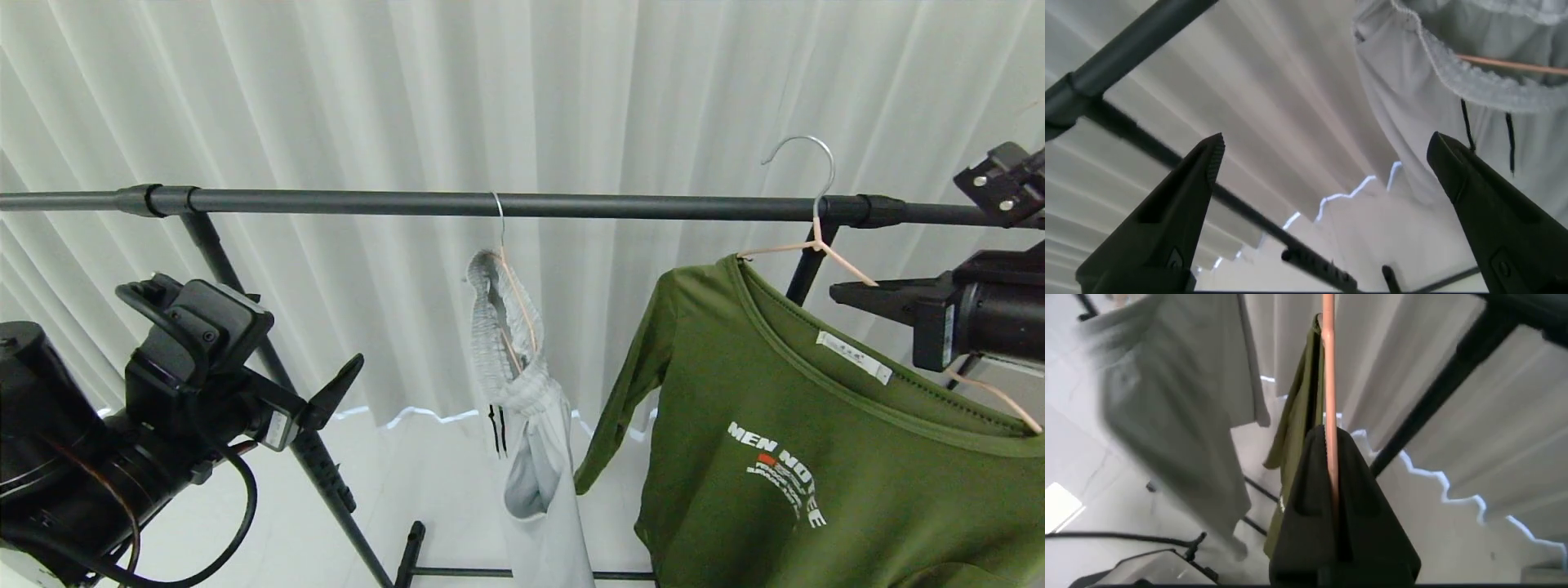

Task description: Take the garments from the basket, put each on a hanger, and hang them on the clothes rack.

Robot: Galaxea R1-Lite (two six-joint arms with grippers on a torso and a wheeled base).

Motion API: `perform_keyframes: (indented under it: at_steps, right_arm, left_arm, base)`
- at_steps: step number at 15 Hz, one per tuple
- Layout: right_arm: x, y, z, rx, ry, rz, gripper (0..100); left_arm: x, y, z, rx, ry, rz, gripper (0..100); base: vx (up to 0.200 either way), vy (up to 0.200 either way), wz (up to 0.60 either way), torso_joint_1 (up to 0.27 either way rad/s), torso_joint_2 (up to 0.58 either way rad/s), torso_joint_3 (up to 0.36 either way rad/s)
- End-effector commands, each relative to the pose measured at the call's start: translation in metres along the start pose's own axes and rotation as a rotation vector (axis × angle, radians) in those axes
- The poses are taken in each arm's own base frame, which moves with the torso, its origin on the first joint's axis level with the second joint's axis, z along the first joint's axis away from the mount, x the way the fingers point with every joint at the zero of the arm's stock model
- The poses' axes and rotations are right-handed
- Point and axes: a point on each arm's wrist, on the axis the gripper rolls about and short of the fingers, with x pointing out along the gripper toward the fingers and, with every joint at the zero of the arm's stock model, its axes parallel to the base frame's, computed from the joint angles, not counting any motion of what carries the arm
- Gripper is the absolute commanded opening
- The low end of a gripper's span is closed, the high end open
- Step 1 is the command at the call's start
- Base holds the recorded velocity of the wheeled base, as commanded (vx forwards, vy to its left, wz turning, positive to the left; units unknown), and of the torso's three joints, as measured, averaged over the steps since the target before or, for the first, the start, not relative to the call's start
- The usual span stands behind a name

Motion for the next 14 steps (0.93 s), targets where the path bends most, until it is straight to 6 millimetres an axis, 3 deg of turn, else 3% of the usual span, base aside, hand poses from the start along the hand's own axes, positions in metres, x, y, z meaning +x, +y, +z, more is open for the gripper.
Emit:
perform_keyframes:
  at_steps: [1,8,14]
  right_arm:
    - [0.019,-0.004,-0.006,0.028,0.035,0.005,0]
    - [0.065,-0.013,-0.013,0.041,0.037,0.008,0]
    - [0.082,-0.007,-0.015,0.039,0.057,0.007,0]
  left_arm:
    - [0.002,-0.003,0.0,0.001,0.002,-0.013,100]
    - [0.004,-0.012,0.006,0.003,-0.022,-0.053,100]
    - [0.004,-0.01,0.008,-0.003,-0.029,-0.044,100]
  base:
    - [0.0,0.0,0.0,0.0,0.0,0.0]
    - [0.0,0.0,0.0,0.0,0.0,0.0]
    - [0.0,0.0,0.0,0.0,0.0,0.0]
